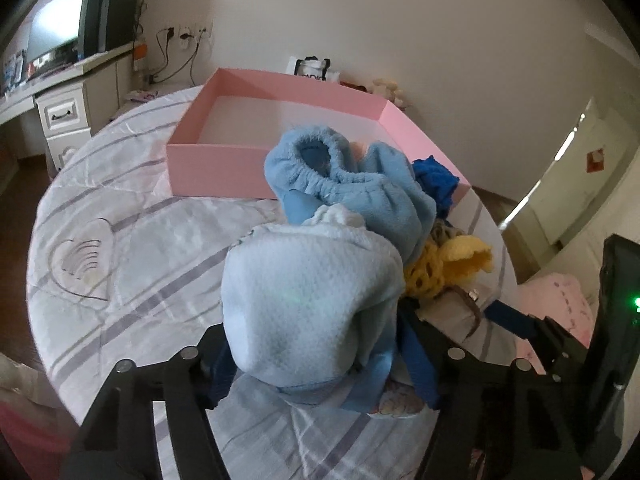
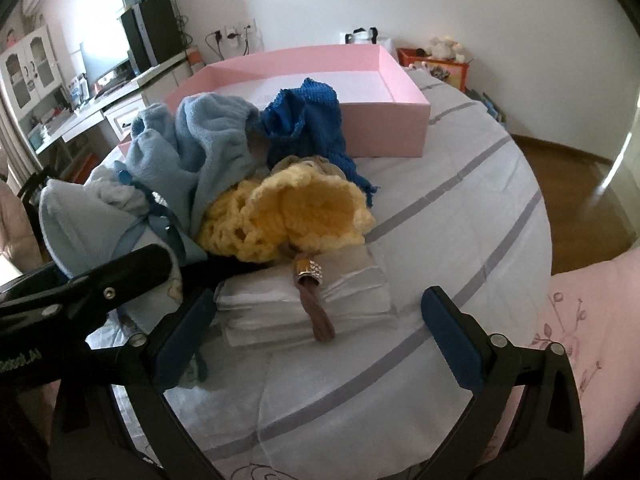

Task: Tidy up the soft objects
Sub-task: 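Grasp the light blue clothes bundle with the left tool while the right grasps the clear plastic package, then lift and carry both held items toward the pink box with both tools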

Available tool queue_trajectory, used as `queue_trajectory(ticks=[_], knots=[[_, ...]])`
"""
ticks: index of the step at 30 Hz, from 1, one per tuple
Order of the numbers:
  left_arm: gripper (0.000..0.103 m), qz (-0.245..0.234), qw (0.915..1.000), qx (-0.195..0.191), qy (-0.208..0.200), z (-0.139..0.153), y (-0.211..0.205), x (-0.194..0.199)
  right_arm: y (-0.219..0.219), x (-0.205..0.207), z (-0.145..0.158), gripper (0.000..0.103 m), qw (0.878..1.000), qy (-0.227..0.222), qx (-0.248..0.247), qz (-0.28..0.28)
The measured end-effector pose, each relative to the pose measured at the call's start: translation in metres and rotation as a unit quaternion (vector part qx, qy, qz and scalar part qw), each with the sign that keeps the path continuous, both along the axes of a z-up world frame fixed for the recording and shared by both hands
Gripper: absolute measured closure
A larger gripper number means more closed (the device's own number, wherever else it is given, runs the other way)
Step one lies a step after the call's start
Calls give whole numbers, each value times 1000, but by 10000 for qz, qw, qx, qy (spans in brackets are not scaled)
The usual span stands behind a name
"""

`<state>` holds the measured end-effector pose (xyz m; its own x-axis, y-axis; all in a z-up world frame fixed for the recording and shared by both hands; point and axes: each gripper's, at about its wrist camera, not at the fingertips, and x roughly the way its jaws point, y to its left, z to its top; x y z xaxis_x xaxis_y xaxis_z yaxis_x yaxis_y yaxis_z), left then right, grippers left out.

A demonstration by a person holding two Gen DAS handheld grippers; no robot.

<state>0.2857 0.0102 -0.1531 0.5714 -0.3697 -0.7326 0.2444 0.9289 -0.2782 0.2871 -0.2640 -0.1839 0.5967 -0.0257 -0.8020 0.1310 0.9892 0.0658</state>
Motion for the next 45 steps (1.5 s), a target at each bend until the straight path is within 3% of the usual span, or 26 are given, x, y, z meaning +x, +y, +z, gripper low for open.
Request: queue_trajectory(ticks=[1, 7, 19, 33, 45], knots=[[38, 15, 10000, 30, -19, 2, 1, -3, 1, 0, 1, 18, 10000, -11, 43, 41], [41, 244, 9995, 177, -76, 17, 10, -25, 3, -5, 5, 24, 10000, -21, 35, -32], [41, 633, 9971, 303, -310, 47, 30, -60, 11, -32, 39, 25, 9988, -475, -12, -103], [41, 802, 9879, 542, -1210, 108, 31, -137, 26, -83, 100, 26, 9904, -1376, -125, -52], [41, 822, 9741, 469, -2056, 153, 43, -224, 44, -146, 158, 26, 9721, -2313, -387, 99]])
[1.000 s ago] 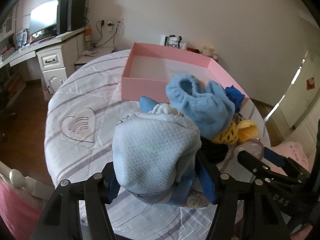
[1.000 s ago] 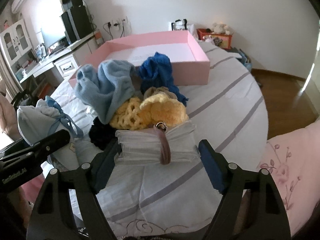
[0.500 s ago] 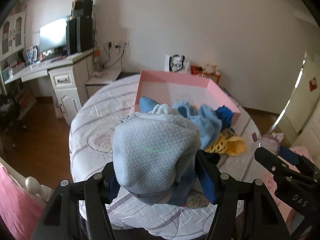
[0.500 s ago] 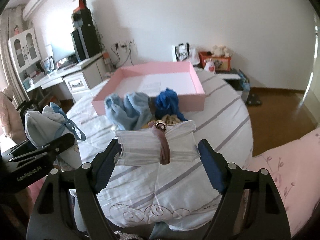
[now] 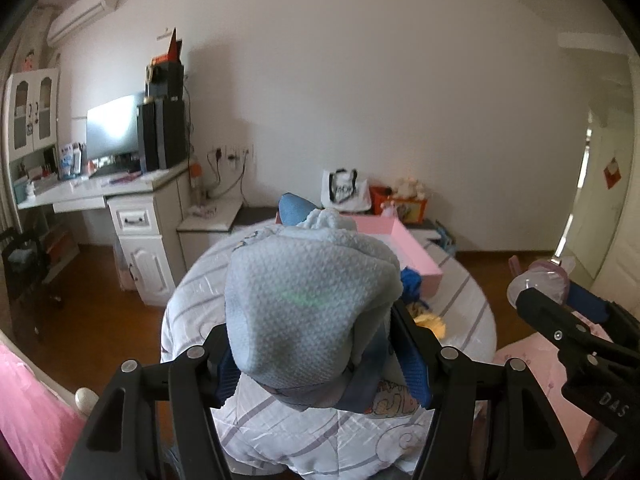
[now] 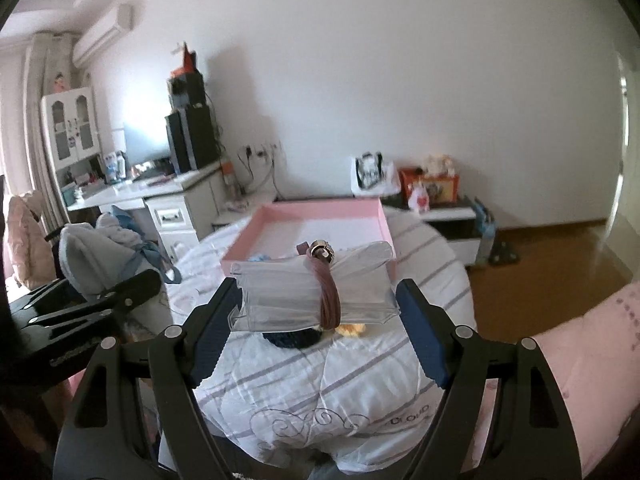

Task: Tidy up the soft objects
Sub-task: 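Lift and carry both held items toward the pink box with both tools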

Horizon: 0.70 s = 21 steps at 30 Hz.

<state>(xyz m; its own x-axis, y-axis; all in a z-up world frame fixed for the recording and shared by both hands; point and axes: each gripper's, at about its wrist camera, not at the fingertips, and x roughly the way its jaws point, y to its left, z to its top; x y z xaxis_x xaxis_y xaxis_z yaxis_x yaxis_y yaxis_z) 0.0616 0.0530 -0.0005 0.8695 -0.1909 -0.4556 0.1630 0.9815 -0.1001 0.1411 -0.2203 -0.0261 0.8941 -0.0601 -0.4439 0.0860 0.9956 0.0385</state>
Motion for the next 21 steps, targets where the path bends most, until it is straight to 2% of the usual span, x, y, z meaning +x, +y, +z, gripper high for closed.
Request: queue_trajectory(ticks=[11, 21], knots=[[41, -22, 9968, -42, -794, 26, 28, -76, 20, -42, 40, 26, 9972, -700, -270, 58], [40, -14, 9943, -39, -1064, 10, 45, -112, 26, -64, 55, 26, 9934, -1068, -407, 78]])
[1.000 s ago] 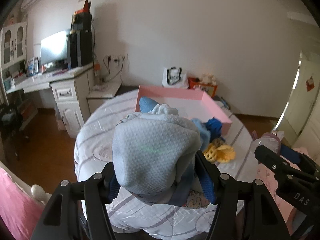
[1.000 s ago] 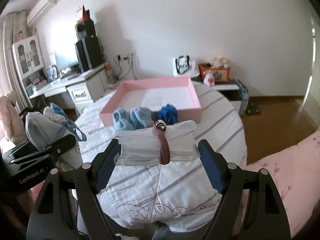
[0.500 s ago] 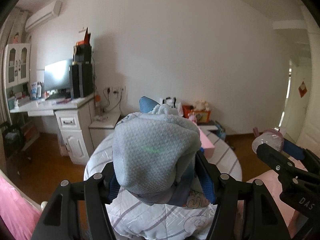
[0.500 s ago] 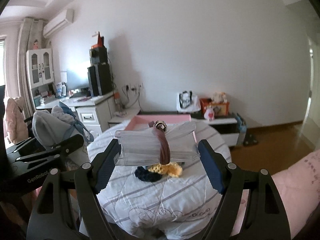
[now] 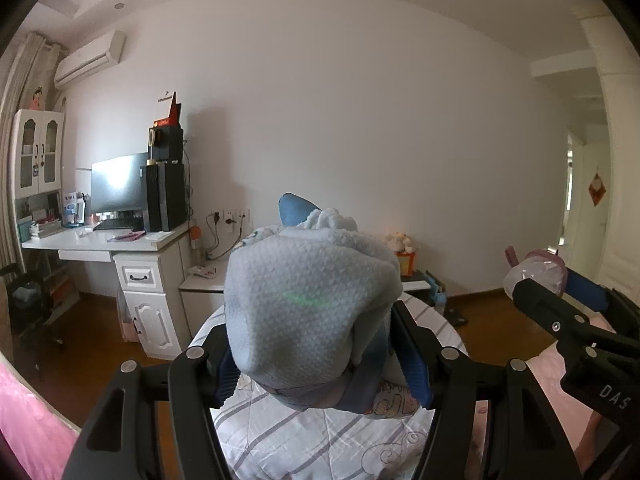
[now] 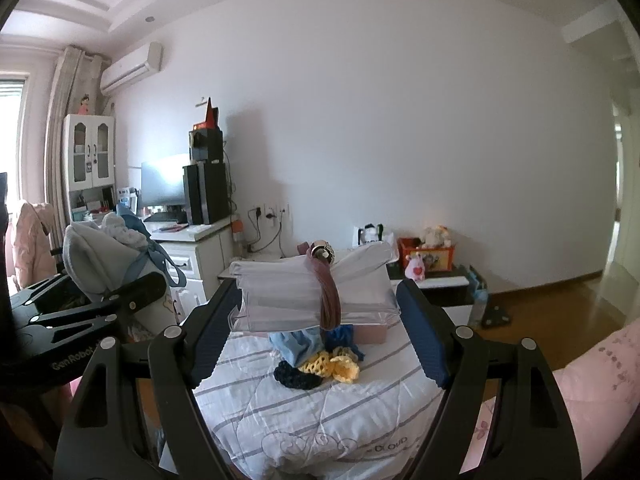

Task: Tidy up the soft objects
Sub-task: 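Lift and carry both held items toward the pink box with both tools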

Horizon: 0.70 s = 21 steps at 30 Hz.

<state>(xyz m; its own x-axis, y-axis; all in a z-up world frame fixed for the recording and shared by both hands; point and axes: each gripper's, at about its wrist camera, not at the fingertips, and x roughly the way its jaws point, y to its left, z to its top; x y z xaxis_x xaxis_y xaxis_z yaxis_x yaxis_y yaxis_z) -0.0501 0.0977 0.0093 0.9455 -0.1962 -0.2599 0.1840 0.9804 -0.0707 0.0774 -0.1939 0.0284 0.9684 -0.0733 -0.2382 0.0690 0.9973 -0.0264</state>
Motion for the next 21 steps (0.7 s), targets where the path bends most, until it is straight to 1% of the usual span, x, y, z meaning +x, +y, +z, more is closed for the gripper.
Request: queue_trajectory(ticks=[6, 9, 14, 16, 17, 21], knots=[[40, -17, 10000, 20, -16, -10, -2, -4, -1, 1, -4, 26, 10000, 18, 4, 46], [40, -11, 10000, 32, 28, -11, -6, 4, -2, 2, -5, 26, 10000, 33, 3, 43], [40, -13, 10000, 13, 77, -6, -11, 22, -5, 2, -4, 26, 10000, 61, 28, 29], [40, -8, 10000, 13, 86, -4, -12, 24, -4, 2, -3, 26, 10000, 64, 23, 28], [40, -9, 10000, 15, 92, 0, -20, 14, -4, 3, -4, 26, 10000, 69, 21, 31], [40, -3, 9999, 8, 117, 5, -26, 22, -4, 3, -5, 26, 10000, 81, 23, 52]])
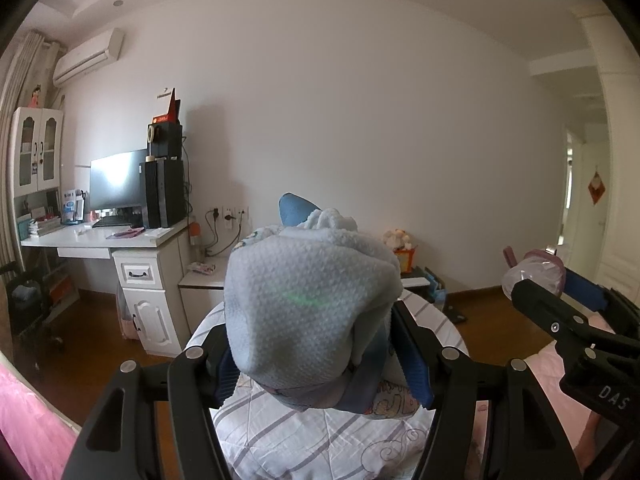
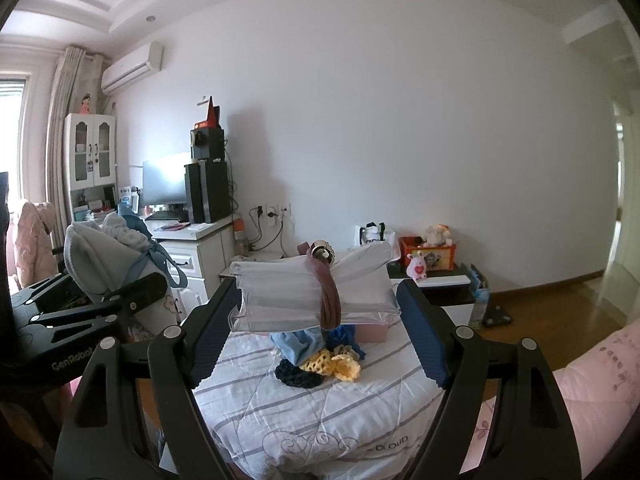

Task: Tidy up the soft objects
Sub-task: 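Lift and carry both held items toward the pink box with both tools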

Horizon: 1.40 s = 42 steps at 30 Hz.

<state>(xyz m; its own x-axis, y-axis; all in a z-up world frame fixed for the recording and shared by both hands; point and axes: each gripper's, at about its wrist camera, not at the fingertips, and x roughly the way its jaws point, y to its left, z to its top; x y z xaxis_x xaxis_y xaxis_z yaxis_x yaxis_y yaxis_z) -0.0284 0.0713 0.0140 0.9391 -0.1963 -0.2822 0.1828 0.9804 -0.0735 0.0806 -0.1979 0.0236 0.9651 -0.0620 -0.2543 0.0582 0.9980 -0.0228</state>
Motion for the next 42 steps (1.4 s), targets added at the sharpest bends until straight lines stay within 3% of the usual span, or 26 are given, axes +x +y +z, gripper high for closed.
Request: queue_trajectory(ticks=[13, 22, 35, 42], knots=[[40, -57, 9996, -36, 258, -3, 0, 19, -5, 21, -12, 25, 9996, 278, 90, 0], [40, -27, 9976, -38, 689, -13, 2, 61, -16, 52, -38, 25, 9969, 744, 253, -48], [40, 68, 9872, 17, 1590, -28, -16, 171, -44, 119, -87, 25, 9861, 1529, 616, -214], [40, 140, 9856, 66, 1686, -14, -33, 235, -59, 157, -97, 25, 9828, 1674, 713, -304]])
